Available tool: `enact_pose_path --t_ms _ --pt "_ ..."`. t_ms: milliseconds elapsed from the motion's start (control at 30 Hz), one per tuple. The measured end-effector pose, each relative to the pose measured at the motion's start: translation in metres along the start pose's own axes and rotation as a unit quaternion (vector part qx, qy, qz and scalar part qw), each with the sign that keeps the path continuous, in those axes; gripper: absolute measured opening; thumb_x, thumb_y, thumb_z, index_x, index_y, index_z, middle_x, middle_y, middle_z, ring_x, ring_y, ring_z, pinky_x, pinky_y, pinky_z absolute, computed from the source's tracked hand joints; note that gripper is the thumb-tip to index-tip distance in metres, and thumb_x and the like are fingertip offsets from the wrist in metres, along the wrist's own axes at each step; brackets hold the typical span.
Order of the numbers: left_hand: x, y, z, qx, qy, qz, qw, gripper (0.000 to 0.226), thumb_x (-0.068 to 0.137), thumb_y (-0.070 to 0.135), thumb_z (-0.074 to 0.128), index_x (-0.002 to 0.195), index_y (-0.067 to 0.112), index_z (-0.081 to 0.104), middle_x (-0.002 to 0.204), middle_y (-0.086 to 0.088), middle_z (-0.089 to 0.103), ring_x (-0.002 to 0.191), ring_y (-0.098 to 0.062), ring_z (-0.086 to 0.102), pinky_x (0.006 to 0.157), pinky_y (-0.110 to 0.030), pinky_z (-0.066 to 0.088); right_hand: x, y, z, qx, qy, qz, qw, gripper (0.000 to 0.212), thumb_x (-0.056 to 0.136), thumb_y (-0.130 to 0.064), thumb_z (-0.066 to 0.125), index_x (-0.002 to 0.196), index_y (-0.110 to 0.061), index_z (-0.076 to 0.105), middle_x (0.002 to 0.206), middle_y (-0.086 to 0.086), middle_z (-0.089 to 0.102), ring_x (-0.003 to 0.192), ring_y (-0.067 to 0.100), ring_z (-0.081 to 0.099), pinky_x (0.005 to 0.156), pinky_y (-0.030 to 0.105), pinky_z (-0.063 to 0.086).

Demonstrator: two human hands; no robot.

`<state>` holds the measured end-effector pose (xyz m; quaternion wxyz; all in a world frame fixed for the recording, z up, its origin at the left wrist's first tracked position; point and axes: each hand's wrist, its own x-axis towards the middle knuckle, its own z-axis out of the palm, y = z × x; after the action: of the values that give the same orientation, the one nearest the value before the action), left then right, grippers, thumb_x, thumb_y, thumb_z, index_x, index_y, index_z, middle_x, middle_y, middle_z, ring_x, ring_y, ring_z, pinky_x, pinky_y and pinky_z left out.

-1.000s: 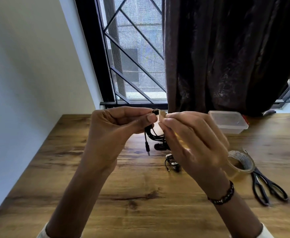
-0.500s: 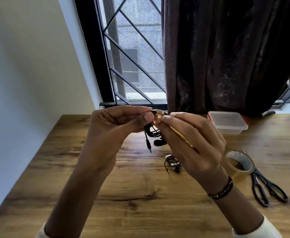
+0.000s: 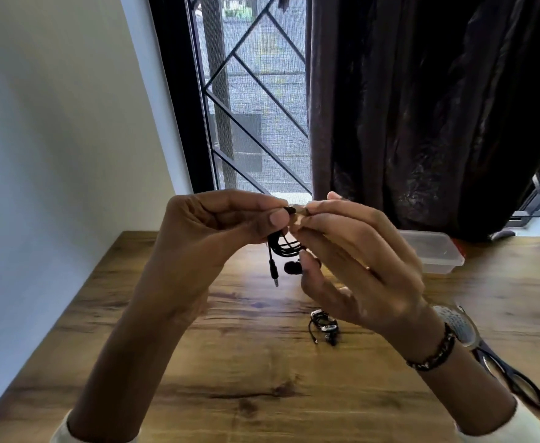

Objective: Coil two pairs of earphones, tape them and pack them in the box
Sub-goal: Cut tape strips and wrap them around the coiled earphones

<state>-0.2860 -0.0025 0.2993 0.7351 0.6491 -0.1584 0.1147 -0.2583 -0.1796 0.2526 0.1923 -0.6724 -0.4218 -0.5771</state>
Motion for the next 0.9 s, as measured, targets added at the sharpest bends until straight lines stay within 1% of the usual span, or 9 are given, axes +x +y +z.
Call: enact_pose_path --t_ms 133,233,300,367,467,567,667,733,900 --pt "-0.001 -0.003 0.001 0.0 -0.015 0.0 1.0 0.03 0.045 0.014 0.086 0.073 0.013 0.077 0.073 -0.003 0.075 0.069 -0.013 0.071 0.065 -0.02 0.055 0.006 0.002 -0.006 0.047 0.011 0.015 0.999 0.007 0.084 0.0 0.071 0.087 0.005 0.073 0.084 0.015 0.072 0.085 0.027 0.069 0.088 0.036 0.055" --pt "-0.001 -0.007 -0.001 -0.006 -0.029 0.005 1.0 0.022 0.053 0.014 0.082 0.075 0.016 0.078 0.073 -0.001 0.075 0.069 -0.012 0.071 0.066 -0.019 0.054 0.008 0.002 -0.011 0.125 0.011 0.064 0.99 0.019 0.082 0.004 0.073 0.096 0.001 0.061 0.085 0.015 0.072 0.086 0.023 0.069 0.09 0.033 0.055" --pt "-0.002 -0.008 -0.002 -0.007 -0.027 0.004 1.0 0.019 0.056 0.018 0.077 0.076 0.016 0.078 0.074 -0.001 0.075 0.069 -0.012 0.071 0.066 -0.019 0.054 0.01 0.002 -0.016 0.156 0.012 0.114 0.981 0.022 0.08 0.003 0.076 0.095 -0.001 0.061 0.085 0.013 0.071 0.083 0.02 0.069 0.084 0.031 0.057" --pt "-0.002 -0.008 -0.002 -0.004 -0.031 0.003 1.0 0.02 0.057 0.018 0.077 0.076 0.016 0.078 0.074 -0.001 0.076 0.069 -0.013 0.072 0.066 -0.02 0.054 0.014 0.004 -0.021 0.14 0.001 0.143 0.98 0.016 0.078 0.0 0.08 0.089 -0.002 0.069 0.085 0.011 0.069 0.081 0.015 0.068 0.076 0.026 0.057" --pt "-0.002 -0.009 -0.001 0.004 -0.035 0.0 0.999 0.023 0.055 0.008 0.083 0.076 0.015 0.078 0.072 -0.002 0.075 0.068 -0.013 0.071 0.064 -0.019 0.053 0.018 0.009 -0.024 0.141 -0.04 0.17 0.975 0.014 0.078 -0.007 0.081 0.089 0.0 0.075 0.089 0.008 0.07 0.083 0.009 0.067 0.077 0.019 0.052" --pt "-0.003 -0.008 0.002 -0.005 -0.032 -0.004 0.999 0.019 0.056 0.007 0.081 0.074 0.013 0.077 0.07 -0.002 0.075 0.065 -0.013 0.07 0.063 -0.018 0.053 0.016 0.01 -0.022 0.167 -0.059 0.189 0.966 0.017 0.079 -0.009 0.081 0.092 -0.001 0.075 0.091 0.007 0.071 0.084 0.008 0.069 0.078 0.017 0.051" --pt "-0.002 -0.008 0.002 -0.005 -0.026 -0.002 1.0 0.025 0.051 0.01 0.08 0.076 0.008 0.076 0.069 -0.003 0.074 0.065 -0.013 0.07 0.062 -0.017 0.052 0.014 0.009 -0.021 0.162 -0.065 0.193 0.966 0.017 0.079 -0.008 0.081 0.093 0.0 0.075 0.092 0.006 0.073 0.084 0.009 0.07 0.078 0.018 0.054" --pt "-0.002 -0.009 0.001 0.003 -0.029 0.004 1.0 0.028 0.051 0.004 0.082 0.078 0.007 0.075 0.071 -0.003 0.075 0.066 -0.013 0.07 0.063 -0.018 0.053 0.014 0.009 -0.021 0.169 -0.068 0.199 0.963 0.016 0.079 -0.007 0.08 0.093 0.0 0.075 0.091 0.005 0.073 0.083 0.008 0.07 0.077 0.018 0.054" --pt "-0.003 -0.012 -0.001 0.057 -0.035 0.026 0.997 0.024 0.054 0.016 0.086 0.077 0.017 0.078 0.092 -0.003 0.075 0.087 -0.016 0.071 0.076 -0.026 0.055 0.012 0.007 -0.02 0.118 -0.065 0.164 0.977 0.008 0.081 -0.005 0.078 0.087 0.0 0.075 0.085 0.006 0.073 0.078 0.007 0.067 0.075 0.015 0.053"
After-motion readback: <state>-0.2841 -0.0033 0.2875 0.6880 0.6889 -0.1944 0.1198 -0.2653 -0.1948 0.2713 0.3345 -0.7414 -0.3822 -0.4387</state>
